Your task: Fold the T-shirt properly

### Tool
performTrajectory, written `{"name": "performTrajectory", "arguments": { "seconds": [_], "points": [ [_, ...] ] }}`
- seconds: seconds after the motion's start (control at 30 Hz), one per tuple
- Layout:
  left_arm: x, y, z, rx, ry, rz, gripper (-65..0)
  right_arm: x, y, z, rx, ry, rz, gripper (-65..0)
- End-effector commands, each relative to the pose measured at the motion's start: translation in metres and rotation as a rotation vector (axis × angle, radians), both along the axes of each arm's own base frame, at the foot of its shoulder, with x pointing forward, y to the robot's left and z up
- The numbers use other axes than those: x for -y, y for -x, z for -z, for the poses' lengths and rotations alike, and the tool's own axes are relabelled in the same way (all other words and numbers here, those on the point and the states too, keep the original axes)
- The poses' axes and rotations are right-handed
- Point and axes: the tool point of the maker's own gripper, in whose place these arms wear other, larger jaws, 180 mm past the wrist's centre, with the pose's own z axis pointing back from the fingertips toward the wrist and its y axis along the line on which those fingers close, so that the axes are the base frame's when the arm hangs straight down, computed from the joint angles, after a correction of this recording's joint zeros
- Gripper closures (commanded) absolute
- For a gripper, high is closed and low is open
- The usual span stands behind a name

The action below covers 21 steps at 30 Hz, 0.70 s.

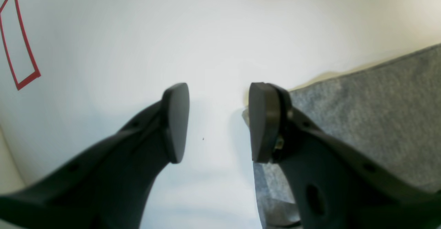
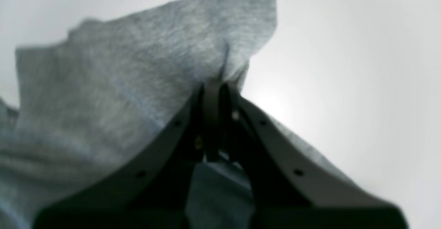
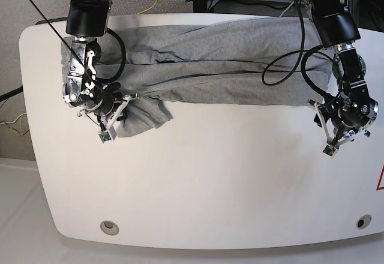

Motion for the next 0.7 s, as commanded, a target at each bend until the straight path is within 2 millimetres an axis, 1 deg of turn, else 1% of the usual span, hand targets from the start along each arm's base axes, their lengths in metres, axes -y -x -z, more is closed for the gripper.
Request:
{"name": "performTrajectory", "arguments": {
  "seconds": [0.0,0.07,0.2,0.3,0.33,0.4,0.5,0.67],
  "points": [
    [-0.004,-0.009,-0.014,0.045,-0.011,0.001,-27.0,0.012,0.004,-0.012,-0.027,0.083,-0.016,-1.3],
    [-0.004,-0.009,-0.014,0.045,-0.011,0.001,-27.0,0.012,0.008,-0.019,-0.027,0.105,-0.022,-1.3],
    [-0.004,-0.009,-0.014,0.044,-0.011,0.003,-27.0,0.011,0.007,-0.041,0.017,0.14,-0.033,-1.3],
    [-0.004,-0.009,-0.014,0.044,-0.011,0.003,-27.0,0.011,0.015,-0.046,0.011,0.16,-0.038,-1.3],
    [-0.004,-0.009,-0.014,0.044,-0.011,0.003,-27.0,0.012,0.015,-0.049,0.014,0.165,-0.038,-1.3],
    [-0.004,-0.009,-0.014,0.044,-0.011,0.003,-27.0,0.018,0.017,-0.056,0.021,0.179,-0.021,-1.3],
    [-0.004,-0.009,-0.014,0.044,-0.011,0.003,-27.0,0.025,0.021,-0.061,0.011,0.189,0.003,-1.3],
    [-0.004,-0.009,-0.014,0.043,-0.011,0.003,-27.0,0.028,0.03,-0.069,0.015,0.208,0.006,-1.3]
  ]
}}
